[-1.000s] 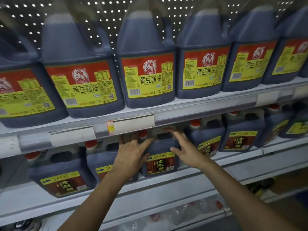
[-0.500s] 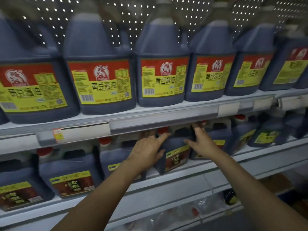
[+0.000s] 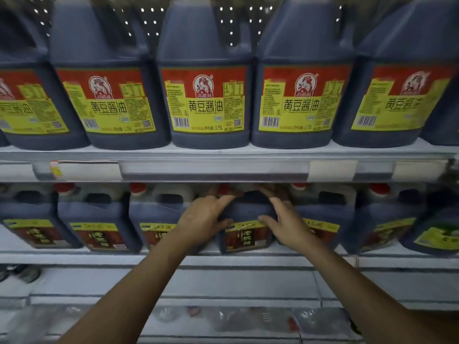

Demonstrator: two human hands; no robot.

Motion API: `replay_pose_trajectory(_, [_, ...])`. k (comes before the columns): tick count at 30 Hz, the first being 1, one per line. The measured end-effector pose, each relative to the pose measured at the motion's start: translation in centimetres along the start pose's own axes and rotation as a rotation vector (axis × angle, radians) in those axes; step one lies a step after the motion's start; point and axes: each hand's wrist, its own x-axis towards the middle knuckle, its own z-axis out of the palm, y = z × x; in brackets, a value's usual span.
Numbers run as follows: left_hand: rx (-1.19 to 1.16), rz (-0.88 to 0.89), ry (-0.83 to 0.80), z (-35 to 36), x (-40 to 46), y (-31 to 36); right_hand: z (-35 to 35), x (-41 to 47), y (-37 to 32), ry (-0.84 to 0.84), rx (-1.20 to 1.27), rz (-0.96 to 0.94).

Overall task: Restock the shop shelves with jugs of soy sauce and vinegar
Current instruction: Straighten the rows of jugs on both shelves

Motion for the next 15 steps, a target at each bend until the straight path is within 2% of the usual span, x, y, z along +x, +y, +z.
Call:
replay_pose_trajectory(6, [0.144, 0.046, 0.054, -0.8, -0.7, -0.3, 1.7, -0.8, -0.1, 0.096, -0.033, -0.12])
replay_pose_trajectory(10, [0.105, 0.084, 0.049, -1.4, -0.8, -0.8, 2.1, -0.8, -0.8, 0.114, -0.009, -0.091])
replay_pose_trajectory(15, [0.175, 0.144, 0.035, -2.2, -1.3, -2.0, 3.2, -0.2, -2.4, 0.099, -0.057, -0.048])
